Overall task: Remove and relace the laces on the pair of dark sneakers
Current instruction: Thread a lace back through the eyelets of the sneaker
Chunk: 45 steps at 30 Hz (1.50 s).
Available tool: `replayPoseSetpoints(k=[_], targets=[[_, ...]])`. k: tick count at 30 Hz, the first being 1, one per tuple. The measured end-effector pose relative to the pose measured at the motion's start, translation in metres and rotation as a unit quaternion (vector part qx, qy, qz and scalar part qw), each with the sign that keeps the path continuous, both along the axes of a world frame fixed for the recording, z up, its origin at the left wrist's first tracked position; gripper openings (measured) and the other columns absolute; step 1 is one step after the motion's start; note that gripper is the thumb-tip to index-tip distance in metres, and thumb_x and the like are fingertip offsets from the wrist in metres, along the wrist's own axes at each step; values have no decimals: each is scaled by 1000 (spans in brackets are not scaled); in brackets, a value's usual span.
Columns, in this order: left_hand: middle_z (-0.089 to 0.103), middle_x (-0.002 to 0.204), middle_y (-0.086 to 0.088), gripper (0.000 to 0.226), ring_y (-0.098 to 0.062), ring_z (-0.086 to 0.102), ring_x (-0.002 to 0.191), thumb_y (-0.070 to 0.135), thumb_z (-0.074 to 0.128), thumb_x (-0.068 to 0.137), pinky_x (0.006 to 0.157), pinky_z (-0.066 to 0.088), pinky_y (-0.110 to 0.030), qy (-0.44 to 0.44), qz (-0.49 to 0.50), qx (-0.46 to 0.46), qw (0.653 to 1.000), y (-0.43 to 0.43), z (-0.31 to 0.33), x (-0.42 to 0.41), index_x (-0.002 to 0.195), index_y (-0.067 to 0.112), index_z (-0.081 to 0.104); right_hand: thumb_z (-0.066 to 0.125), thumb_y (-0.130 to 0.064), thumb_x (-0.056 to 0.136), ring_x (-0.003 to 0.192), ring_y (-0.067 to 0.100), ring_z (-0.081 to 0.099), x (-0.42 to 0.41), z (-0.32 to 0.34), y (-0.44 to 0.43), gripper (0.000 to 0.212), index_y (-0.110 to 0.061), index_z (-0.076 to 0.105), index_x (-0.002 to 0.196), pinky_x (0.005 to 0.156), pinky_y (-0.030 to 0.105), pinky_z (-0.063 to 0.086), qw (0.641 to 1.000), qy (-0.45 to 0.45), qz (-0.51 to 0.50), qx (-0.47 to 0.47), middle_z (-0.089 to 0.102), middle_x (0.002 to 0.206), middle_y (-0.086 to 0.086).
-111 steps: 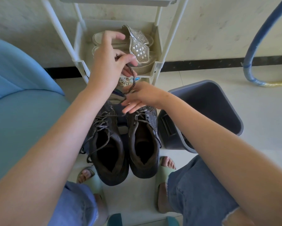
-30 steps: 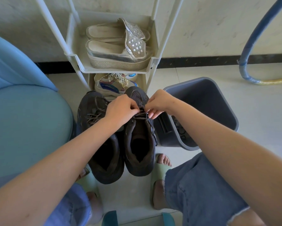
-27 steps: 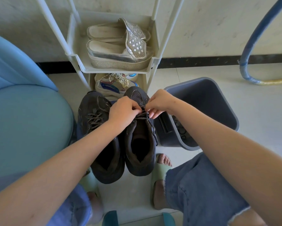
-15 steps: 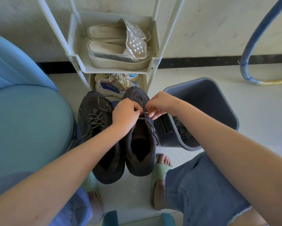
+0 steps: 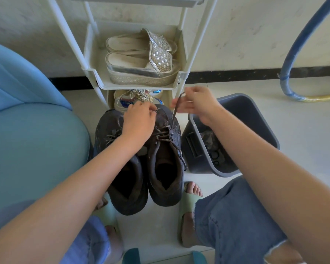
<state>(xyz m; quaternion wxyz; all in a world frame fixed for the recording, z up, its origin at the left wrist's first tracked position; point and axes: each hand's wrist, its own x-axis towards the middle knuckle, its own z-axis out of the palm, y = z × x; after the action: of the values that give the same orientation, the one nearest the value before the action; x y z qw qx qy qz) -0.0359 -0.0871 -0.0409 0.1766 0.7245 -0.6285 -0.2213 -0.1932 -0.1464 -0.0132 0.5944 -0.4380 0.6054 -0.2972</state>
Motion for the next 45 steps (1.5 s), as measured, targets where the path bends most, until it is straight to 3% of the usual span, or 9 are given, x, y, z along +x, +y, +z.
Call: replayPoseSetpoints(k=[2, 5, 11, 14, 19, 24, 36, 41, 45], targets=[[59, 120, -5, 28, -27, 54, 110, 17, 40, 98, 95, 43, -44, -1, 1, 47, 999, -4, 1, 10, 119, 19, 60, 38, -16, 104, 47, 15, 57, -7, 8, -5, 18, -5, 48, 93, 61, 35, 56, 996, -74, -45, -22, 57, 68, 8], [51, 135, -9, 37, -30, 46, 124, 15, 40, 96, 105, 36, -47, -43, -43, 215, 975, -6, -1, 22, 132, 18, 51, 41, -24, 102, 45, 6, 41, -11, 6, -4, 19, -7, 50, 108, 48, 21, 40, 987, 131, 47, -80, 53, 70, 2], [55, 132, -9, 39, -31, 47, 124, 23, 51, 94, 106, 36, -44, -90, -104, 305, 943, 2, 3, 20, 132, 15, 50, 45, -41, 99, 69, 11, 58, -3, -12, 14, 41, -7, 67, 90, 77, 24, 41, 816, 391, 426, 17, 66, 83, 2], [61, 123, -9, 32, -29, 54, 115, 25, 57, 92, 101, 42, -42, -74, -89, 285, 952, 2, 4, 17, 122, 13, 59, 54, -29, 96, 59, 5, 51, -1, -8, 13, 29, -10, 65, 78, 59, 17, 36, 842, 366, 397, 3, 59, 66, -3], [61, 111, -11, 34, -30, 57, 104, 27, 59, 91, 84, 47, -39, -102, -8, 213, 972, 1, 9, 19, 118, 7, 52, 57, -24, 89, 70, 13, 55, 3, -5, 10, 25, -6, 67, 77, 70, 26, 48, 895, 332, 297, -37, 62, 76, 9], [70, 81, -2, 29, -21, 67, 84, 32, 49, 95, 87, 51, -35, -117, -60, 355, 926, -4, 8, 17, 100, 8, 66, 51, -22, 94, 36, 4, 29, 10, 11, 6, 20, -9, 59, 82, 38, 16, 26, 981, 133, 140, -4, 71, 73, 3], [54, 55, 0, 56, -20, 56, 61, 59, 51, 88, 79, 51, -33, -119, -88, 307, 940, 6, 16, 4, 61, 10, 46, 51, -17, 92, 47, 10, 41, 24, 7, 11, 27, -10, 47, 67, 58, 23, 40, 971, 145, 146, -125, 46, 56, 4], [60, 61, -1, 57, -14, 59, 48, 63, 54, 83, 66, 47, -27, -107, -104, 343, 928, 7, 18, 8, 73, 8, 50, 53, -11, 89, 58, 16, 31, 27, 28, 11, 24, -11, 44, 66, 59, 31, 30, 970, 22, -12, -240, 35, 60, 5], [64, 96, -3, 66, -16, 67, 61, 60, 59, 82, 80, 54, -32, -84, -98, 343, 930, 7, 20, 9, 119, 6, 51, 58, -16, 91, 53, 6, 31, 23, 39, 12, 32, -19, 39, 65, 54, 20, 31, 941, 72, -64, -326, 36, 55, -12]])
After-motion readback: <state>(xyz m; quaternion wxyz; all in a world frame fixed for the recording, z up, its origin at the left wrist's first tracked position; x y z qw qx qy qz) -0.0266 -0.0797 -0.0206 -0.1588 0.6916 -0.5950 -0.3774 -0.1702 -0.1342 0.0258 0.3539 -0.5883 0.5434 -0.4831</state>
